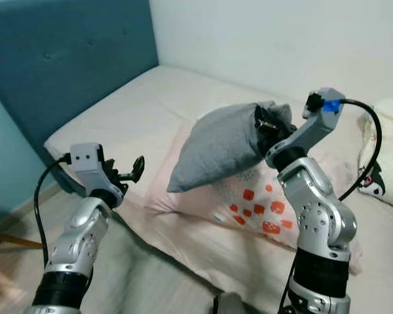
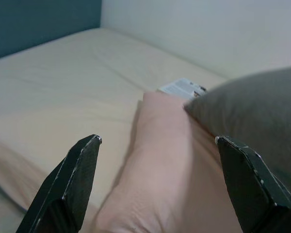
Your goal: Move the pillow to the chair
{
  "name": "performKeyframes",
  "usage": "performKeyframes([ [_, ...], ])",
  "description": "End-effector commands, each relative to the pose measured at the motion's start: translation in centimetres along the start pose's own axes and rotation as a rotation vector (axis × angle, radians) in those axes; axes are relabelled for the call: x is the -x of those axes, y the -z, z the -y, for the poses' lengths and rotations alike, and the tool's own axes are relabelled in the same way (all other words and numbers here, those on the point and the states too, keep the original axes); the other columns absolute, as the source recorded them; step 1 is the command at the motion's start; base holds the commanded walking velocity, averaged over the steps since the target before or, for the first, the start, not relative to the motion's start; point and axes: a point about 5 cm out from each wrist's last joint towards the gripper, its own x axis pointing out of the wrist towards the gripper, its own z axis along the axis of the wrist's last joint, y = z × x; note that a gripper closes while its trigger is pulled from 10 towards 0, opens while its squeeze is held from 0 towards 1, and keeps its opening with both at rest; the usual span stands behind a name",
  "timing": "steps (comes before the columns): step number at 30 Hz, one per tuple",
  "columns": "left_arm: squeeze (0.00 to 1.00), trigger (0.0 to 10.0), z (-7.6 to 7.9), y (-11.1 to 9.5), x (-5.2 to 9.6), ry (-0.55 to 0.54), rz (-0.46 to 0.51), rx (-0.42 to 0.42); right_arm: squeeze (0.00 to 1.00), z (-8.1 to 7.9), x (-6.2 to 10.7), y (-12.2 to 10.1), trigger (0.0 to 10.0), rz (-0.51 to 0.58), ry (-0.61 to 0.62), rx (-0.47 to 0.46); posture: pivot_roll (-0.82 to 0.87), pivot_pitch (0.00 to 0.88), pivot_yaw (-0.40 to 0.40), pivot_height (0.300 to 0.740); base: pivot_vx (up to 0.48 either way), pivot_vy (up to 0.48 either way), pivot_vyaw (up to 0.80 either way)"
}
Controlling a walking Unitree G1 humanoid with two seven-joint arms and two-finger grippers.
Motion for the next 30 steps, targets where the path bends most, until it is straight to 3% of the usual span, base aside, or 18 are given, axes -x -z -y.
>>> performKeyframes([
  [1, 0.00, 10.0, -0.1, 0.5, 0.1, -0.001, -0.029, -0.005, 0.00, -1.0, 0.1, -1.3, 0.0, 0.075, -0.058, 0.002, -0.11, 0.000, -0.017, 0.660, -0.480, 0.000, 0.00],
  [4, 0.00, 10.0, -0.1, 0.5, 0.1, -0.001, -0.023, -0.005, 0.00, -0.9, 0.1, -1.3, 0.0, 0.075, -0.058, 0.002, -0.11, 0.000, -0.017, 0.665, -0.480, 0.000, 0.00],
  [14, 0.00, 10.0, -0.1, 0.4, 0.1, -0.004, -0.007, -0.025, 0.00, -0.9, 0.2, -0.8, 0.0, 0.056, -0.063, 0.012, -0.11, 0.000, -0.017, 0.700, 0.000, 0.000, 0.00],
  [18, 0.00, 10.0, -0.1, 0.2, 0.1, 0.012, 0.001, -0.038, 0.00, -1.9, 0.2, -0.7, 0.0, 0.048, -0.132, -0.003, -0.11, 0.000, -0.017, 0.715, 0.000, 0.000, 0.00],
  [19, 0.00, 10.0, -0.1, -0.1, 0.1, 0.008, 0.014, -0.062, 0.00, -3.8, 0.7, 0.0, 1.3, 0.003, -0.280, -0.011, -0.11, 0.000, -0.014, 0.720, 0.000, 0.000, 0.00],
  [20, 0.00, 10.0, -0.2, -0.2, 0.0, 0.007, 0.022, -0.070, 0.00, -4.3, 1.0, 0.4, 4.5, -0.014, -0.312, -0.006, -0.11, 0.000, -0.014, 0.720, 0.000, 0.000, 0.00],
  [22, 0.00, 10.0, -0.2, -0.3, 0.0, 0.008, 0.027, -0.074, 0.00, -4.5, 1.2, 0.6, 4.5, -0.022, -0.326, -0.002, -0.11, 0.000, -0.014, 0.720, 0.000, 0.000, 0.00],
  [23, 0.00, 10.0, -0.2, -0.5, 0.0, 0.007, 0.033, -0.089, 0.00, -4.5, 1.4, 1.1, 10.0, -0.037, -0.326, -0.007, -0.11, 0.000, -0.013, 0.720, 0.000, 0.000, 0.00],
  [26, 0.00, 10.0, -0.3, -0.7, 0.1, 0.006, 0.042, -0.112, 0.00, -3.6, 1.8, 2.4, 10.0, -0.086, -0.297, 0.010, -0.11, 0.000, -0.012, 0.720, 0.000, 0.000, 0.00],
  [27, 0.00, 10.0, -0.4, -1.0, 0.4, 0.014, 0.052, -0.115, 0.00, -2.0, 2.6, 3.8, 10.0, -0.129, -0.250, 0.014, -0.10, 0.000, -0.012, 0.720, 0.000, 0.000, 0.80],
  [30, 0.00, 10.0, -0.4, -1.2, 0.6, 0.023, 0.056, -0.112, 0.00, -1.1, 3.2, 4.6, 10.0, -0.151, -0.227, 0.020, -0.10, 0.000, -0.012, 0.720, 0.000, 0.000, 0.80],
])
